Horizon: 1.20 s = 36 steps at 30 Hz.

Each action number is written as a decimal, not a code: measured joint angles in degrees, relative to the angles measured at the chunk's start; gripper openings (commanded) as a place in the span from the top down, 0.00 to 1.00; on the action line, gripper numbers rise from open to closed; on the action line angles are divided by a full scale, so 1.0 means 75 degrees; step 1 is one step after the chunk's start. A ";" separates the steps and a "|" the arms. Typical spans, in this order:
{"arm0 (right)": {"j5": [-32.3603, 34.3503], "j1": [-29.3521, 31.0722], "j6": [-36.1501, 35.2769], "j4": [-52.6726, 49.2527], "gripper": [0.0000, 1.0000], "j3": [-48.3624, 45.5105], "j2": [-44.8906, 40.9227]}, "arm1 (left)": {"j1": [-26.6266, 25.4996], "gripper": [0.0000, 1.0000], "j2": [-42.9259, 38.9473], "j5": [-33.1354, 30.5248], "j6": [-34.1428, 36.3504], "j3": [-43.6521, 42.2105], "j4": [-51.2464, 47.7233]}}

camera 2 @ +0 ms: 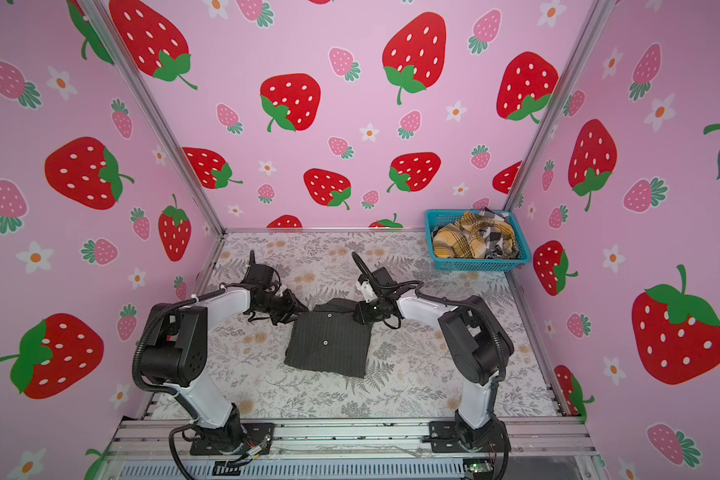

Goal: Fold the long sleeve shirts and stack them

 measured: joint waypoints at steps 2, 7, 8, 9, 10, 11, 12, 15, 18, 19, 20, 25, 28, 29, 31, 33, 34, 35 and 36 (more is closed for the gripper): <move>0.0070 0.0015 0.0061 -0.0012 0.82 -0.0003 -0.0038 | -0.0076 1.00 0.0012 0.0006 -0.0058 0.0003 0.0050; 0.0323 0.0111 0.0373 0.0006 0.94 -0.0318 -0.0813 | -0.0344 1.00 -0.0382 -0.0090 -0.0271 0.0003 0.0274; 0.0399 0.0111 0.0493 0.0006 0.96 -0.0443 -0.1093 | -0.0455 1.00 -0.0583 -0.0160 -0.0280 0.0015 0.0315; 0.0481 0.0111 0.0577 0.0012 0.97 -0.0545 -0.1346 | -0.0580 1.00 -0.0752 -0.0230 -0.0283 0.0064 0.0338; 0.0557 0.0111 0.0659 0.0026 0.99 -0.0621 -0.1527 | -0.0691 1.00 -0.0842 -0.0268 -0.0277 0.0143 0.0344; 0.0659 0.0105 0.0720 0.0055 1.00 -0.0723 -0.1725 | -0.0831 1.00 -0.0889 -0.0300 -0.0271 0.0289 0.0376; 0.0761 0.0085 0.0790 0.0093 1.00 -0.0822 -0.1888 | -0.0935 1.00 -0.0854 -0.0315 -0.0268 0.0440 0.0443; 0.0985 -0.0114 0.0994 0.0242 1.00 -0.1154 -0.2119 | -0.1204 1.00 -0.0367 -0.0294 -0.0277 0.0906 0.0793; 0.1195 -0.0469 0.1145 0.0367 1.00 -0.1530 -0.2092 | -0.1405 1.00 0.0504 -0.0245 -0.0277 0.1349 0.1035; 0.1253 -0.0571 0.1180 0.0396 1.00 -0.1632 -0.2066 | -0.1457 1.00 0.0819 -0.0242 -0.0274 0.1504 0.1067; 0.1314 -0.0717 0.1239 0.0452 1.00 -0.1763 -0.2011 | -0.1521 1.00 0.1128 -0.0233 -0.0271 0.1679 0.1070; 0.1518 -0.1105 0.1346 0.0635 1.00 -0.2092 -0.1594 | -0.1944 1.00 0.2092 -0.0256 -0.0277 0.2328 0.1087; 0.1609 -0.1131 0.1393 0.0592 0.64 -0.2095 -0.1556 | -0.2090 1.00 0.2005 -0.0259 -0.0376 0.2334 0.1119; 0.1641 -0.1131 0.1355 0.0522 0.50 -0.2078 -0.1591 | -0.2095 1.00 0.1950 -0.0259 -0.0399 0.2331 0.1137; 0.1795 -0.1134 0.1268 0.0245 0.33 -0.1938 -0.1682 | -0.2116 1.00 0.1786 -0.0259 -0.0411 0.2328 0.1139; 0.1920 -0.1151 0.1099 -0.0181 0.33 -0.1571 -0.1751 | -0.2136 1.00 0.1600 -0.0262 -0.0399 0.2323 0.1139; 0.1915 -0.1172 0.1029 -0.0382 0.36 -0.1311 -0.1754 | -0.2154 1.00 0.1530 -0.0274 -0.0388 0.2323 0.1137; 0.1874 -0.1195 0.0883 -0.0583 0.40 -0.0965 -0.1714 | -0.2189 1.00 0.1451 -0.0300 -0.0379 0.2323 0.1134; 0.1824 -0.1224 0.0737 -0.0842 0.43 -0.0493 -0.1600 | -0.2229 1.00 0.1396 -0.0321 -0.0370 0.2323 0.1134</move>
